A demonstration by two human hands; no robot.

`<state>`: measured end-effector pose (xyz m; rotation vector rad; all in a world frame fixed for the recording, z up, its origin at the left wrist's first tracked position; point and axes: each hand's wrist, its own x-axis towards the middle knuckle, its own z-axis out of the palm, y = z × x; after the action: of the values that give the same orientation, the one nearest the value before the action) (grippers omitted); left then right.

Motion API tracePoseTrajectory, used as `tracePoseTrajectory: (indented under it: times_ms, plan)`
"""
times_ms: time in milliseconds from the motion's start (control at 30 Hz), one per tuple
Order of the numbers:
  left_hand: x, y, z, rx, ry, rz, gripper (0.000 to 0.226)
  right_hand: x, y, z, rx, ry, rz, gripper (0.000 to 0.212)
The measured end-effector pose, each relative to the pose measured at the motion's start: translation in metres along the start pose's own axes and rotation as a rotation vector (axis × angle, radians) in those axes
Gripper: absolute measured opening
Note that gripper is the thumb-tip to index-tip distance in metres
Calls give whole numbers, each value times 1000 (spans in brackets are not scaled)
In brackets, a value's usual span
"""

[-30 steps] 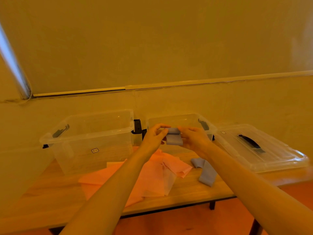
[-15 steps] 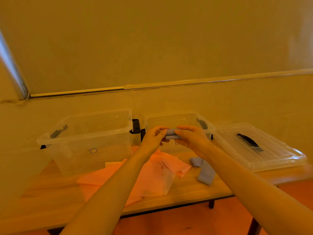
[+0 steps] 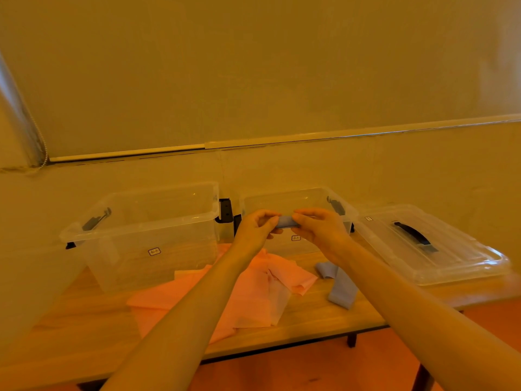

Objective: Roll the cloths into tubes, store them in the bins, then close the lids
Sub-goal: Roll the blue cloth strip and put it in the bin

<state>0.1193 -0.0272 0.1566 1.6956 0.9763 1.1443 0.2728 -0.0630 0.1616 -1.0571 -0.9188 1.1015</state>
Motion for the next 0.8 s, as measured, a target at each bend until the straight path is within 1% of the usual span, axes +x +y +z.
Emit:
tracePoseTrajectory:
  times_ms: [67,133,267,333,533,800]
  plan:
    - [0,0,0,-7,-5,2,12,0,0,1,4,28,-20,20]
    - [0,0,1,-39,22,-13,14,1,1,2,-7,52,-43,21]
    - [-1,-1,6,-101,154,-34,19,2,3,4,-16,98,-69,26]
    - [0,-1,10,-87,193,-20,21,3,4,6,-28,131,-84,27]
    - [-1,2,22,-57,186,2,30,9,9,12,-73,210,-127,29]
    - [2,-6,8,-52,221,32,31,10,8,14,-62,164,-130,26]
